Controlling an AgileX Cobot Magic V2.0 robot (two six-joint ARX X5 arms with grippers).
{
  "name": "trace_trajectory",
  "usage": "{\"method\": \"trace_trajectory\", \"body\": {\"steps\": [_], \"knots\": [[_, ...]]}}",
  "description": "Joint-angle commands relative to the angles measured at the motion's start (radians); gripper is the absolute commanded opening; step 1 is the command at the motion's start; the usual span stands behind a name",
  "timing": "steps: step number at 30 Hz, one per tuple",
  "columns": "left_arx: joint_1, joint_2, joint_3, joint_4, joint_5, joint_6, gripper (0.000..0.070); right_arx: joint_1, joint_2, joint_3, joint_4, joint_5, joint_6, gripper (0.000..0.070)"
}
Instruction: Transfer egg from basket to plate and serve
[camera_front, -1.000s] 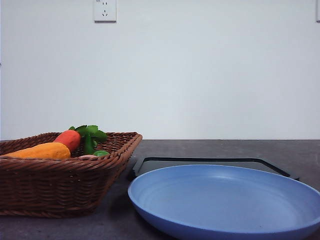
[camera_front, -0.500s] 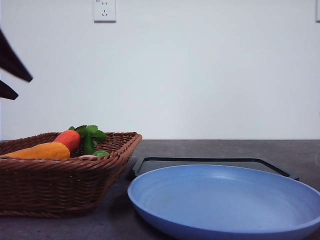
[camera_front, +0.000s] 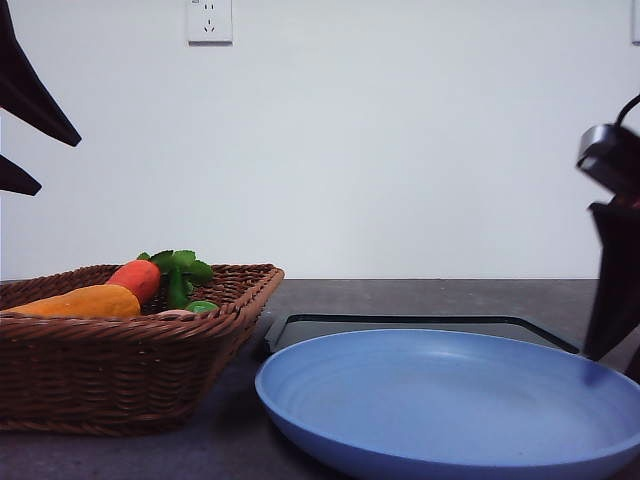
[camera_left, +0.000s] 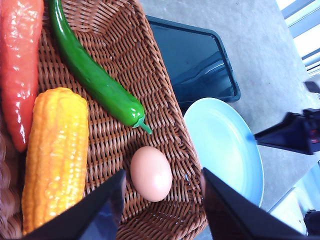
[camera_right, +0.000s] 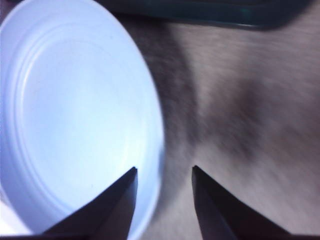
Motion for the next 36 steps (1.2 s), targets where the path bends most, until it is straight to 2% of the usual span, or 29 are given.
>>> {"method": "trace_trajectory", "body": {"steps": [1,4,12,18,22,25,30,36], "knots": [[-0.003,0.009,0.019,0.008,0.007,0.000,0.0309,0.013,0.030,0.000,0.030,-0.005,0.038,0.0209],[-0.003,0.010,0.019,0.007,0.006,0.001,0.0309,0.025,0.063,0.000,0.074,-0.011,0.060,0.0190],[-0.003,0.010,0.019,0.006,0.006,0.000,0.0309,0.028,0.096,0.001,0.099,-0.022,0.062,0.0001],[-0.014,0.010,0.019,0.004,0.007,-0.001,0.0312,0.020,0.076,0.004,0.075,-0.023,0.063,0.0000],[-0.052,0.010,0.019,0.005,0.007,-0.002,0.0422,0.000,0.006,0.004,0.017,-0.022,0.059,0.0000],[-0.091,0.013,0.020,0.008,-0.001,-0.004,0.0443,-0.015,-0.062,0.004,-0.053,-0.022,0.042,0.0000],[-0.175,0.065,0.049,-0.004,-0.078,-0.005,0.0442,-0.043,-0.188,0.004,-0.155,-0.021,0.018,0.0000],[-0.288,0.213,0.137,-0.044,-0.177,0.000,0.0441,-0.059,-0.326,0.004,-0.218,-0.010,0.017,0.0000]]}}
